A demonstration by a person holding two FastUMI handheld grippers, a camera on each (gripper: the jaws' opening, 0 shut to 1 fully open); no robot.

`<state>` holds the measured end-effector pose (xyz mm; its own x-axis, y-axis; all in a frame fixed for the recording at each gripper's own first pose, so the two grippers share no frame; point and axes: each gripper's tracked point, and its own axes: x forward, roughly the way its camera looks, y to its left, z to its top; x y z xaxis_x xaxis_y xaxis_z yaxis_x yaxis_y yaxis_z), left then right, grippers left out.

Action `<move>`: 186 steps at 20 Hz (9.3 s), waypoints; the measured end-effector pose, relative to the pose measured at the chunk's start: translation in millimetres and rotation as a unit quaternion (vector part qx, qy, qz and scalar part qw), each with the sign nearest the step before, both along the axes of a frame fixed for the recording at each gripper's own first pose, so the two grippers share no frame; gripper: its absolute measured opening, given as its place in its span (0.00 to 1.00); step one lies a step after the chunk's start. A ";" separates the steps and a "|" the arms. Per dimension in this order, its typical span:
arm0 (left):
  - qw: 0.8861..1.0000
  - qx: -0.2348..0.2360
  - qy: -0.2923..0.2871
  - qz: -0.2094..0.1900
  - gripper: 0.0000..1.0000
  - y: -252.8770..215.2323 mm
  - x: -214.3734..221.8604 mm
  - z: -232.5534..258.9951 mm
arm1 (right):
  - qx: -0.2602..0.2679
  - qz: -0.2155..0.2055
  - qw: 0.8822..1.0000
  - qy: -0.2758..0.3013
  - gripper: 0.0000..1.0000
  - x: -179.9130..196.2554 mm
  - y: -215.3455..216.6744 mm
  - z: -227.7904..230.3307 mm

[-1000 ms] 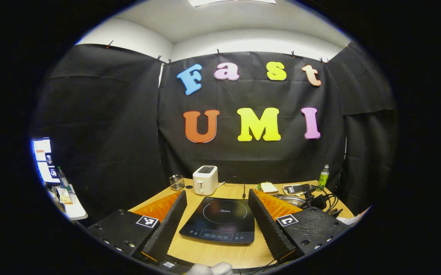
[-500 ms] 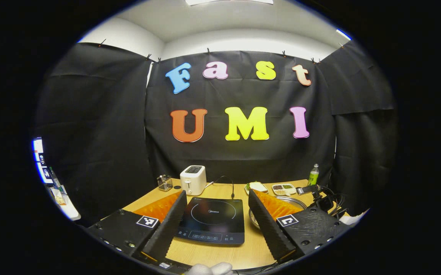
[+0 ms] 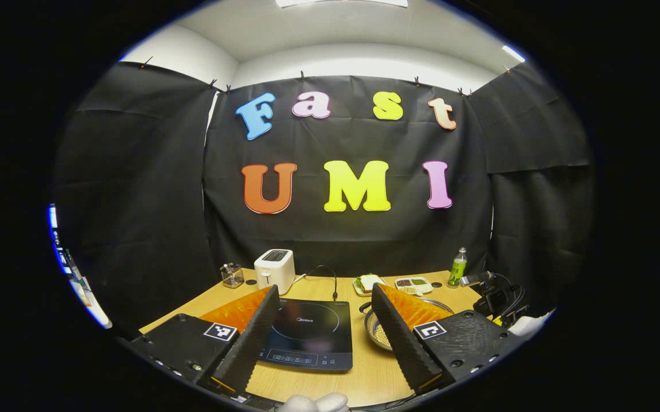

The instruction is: First push the handle of the pot to place it horizontally, then grasp the pot with both hands and set it on the induction cooktop.

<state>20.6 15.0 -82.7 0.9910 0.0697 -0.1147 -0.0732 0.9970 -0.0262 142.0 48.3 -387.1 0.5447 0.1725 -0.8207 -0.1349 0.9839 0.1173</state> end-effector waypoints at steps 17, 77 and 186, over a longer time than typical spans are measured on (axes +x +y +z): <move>1.000 -0.001 0.024 0.012 0.96 -23.7 31.1 -17.8 | -0.080 0.015 0.997 -0.019 0.00 70.3 -87.5 -3.5; 0.962 0.014 0.268 -0.052 0.97 -110.2 207.5 -276.2 | 0.007 -0.011 0.998 -0.060 0.98 146.8 -109.2 4.3; 0.982 0.050 0.180 0.008 0.94 201.2 198.9 -192.5 | 0.001 -0.007 0.986 -0.167 0.88 132.1 204.1 114.4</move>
<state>219.5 216.2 -275.2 0.8860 0.1132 -0.4496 -0.0747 0.9919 0.1026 274.1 252.4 -272.6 0.7867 0.1654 -0.5947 -0.1535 0.9856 0.0711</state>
